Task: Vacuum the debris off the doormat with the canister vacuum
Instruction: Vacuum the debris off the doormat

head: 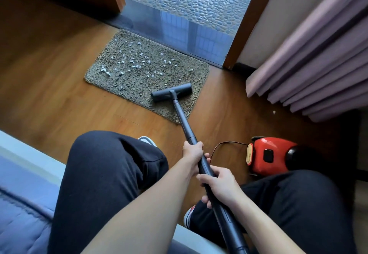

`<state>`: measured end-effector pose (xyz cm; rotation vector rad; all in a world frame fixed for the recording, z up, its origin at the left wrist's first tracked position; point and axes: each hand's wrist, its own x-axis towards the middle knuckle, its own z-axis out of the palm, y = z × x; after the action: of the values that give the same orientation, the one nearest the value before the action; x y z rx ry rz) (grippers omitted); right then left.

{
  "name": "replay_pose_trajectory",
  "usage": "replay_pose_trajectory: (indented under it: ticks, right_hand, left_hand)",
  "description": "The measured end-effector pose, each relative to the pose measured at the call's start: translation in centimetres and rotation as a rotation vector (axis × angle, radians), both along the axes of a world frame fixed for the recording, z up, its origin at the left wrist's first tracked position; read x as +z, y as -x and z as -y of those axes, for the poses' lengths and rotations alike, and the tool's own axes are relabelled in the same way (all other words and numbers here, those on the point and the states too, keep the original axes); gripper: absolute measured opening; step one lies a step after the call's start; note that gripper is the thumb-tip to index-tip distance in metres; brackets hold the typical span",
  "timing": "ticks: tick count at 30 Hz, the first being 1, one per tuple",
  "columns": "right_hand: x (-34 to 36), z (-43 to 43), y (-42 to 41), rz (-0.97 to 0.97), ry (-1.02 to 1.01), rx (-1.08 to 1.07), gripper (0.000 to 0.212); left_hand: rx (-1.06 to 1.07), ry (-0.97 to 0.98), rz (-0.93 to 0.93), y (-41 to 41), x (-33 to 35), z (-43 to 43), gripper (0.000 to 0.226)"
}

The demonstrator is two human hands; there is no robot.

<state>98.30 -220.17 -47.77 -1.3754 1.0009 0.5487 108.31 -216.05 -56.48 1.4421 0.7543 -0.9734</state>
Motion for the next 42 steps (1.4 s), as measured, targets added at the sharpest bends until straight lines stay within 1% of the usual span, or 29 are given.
replay_pose_trajectory:
  ticks: [2, 7, 16, 23, 29, 36, 42]
  right_hand:
    - [0.0, -0.2, -1.0, 0.001, -0.001, 0.008, 0.015]
    - [-0.6, -0.6, -5.5, 0.017, -0.009, 0.026, 0.016]
    - [-2.9, -0.5, -14.9, 0.023, 0.005, 0.030, 0.012]
    - [-3.7, -1.1, -18.0, 0.045, -0.017, 0.021, 0.007]
    - [-2.8, -1.5, -17.0, 0.026, -0.021, 0.021, 0.015]
    - [-1.7, -2.0, -11.2, 0.005, -0.017, 0.071, 0.009]
    - [-0.7, -2.5, -6.4, 0.026, 0.036, 0.183, 0.010]
  left_hand:
    - [0.000, -0.006, 0.007, -1.0, -0.1, -0.2, 0.011]
    - [0.010, -0.020, 0.036, -5.7, -0.9, -0.6, 0.011]
    - [0.083, 0.010, 0.043, -15.3, -2.3, -0.7, 0.011]
    - [0.095, 0.024, 0.058, -18.4, -3.1, -1.2, 0.015]
    - [0.095, 0.035, 0.037, -17.1, -2.1, -1.7, 0.014]
    - [0.102, 0.001, 0.006, -11.0, -0.7, -2.6, 0.013]
    - [0.124, 0.025, -0.021, -5.9, -0.1, -3.6, 0.014]
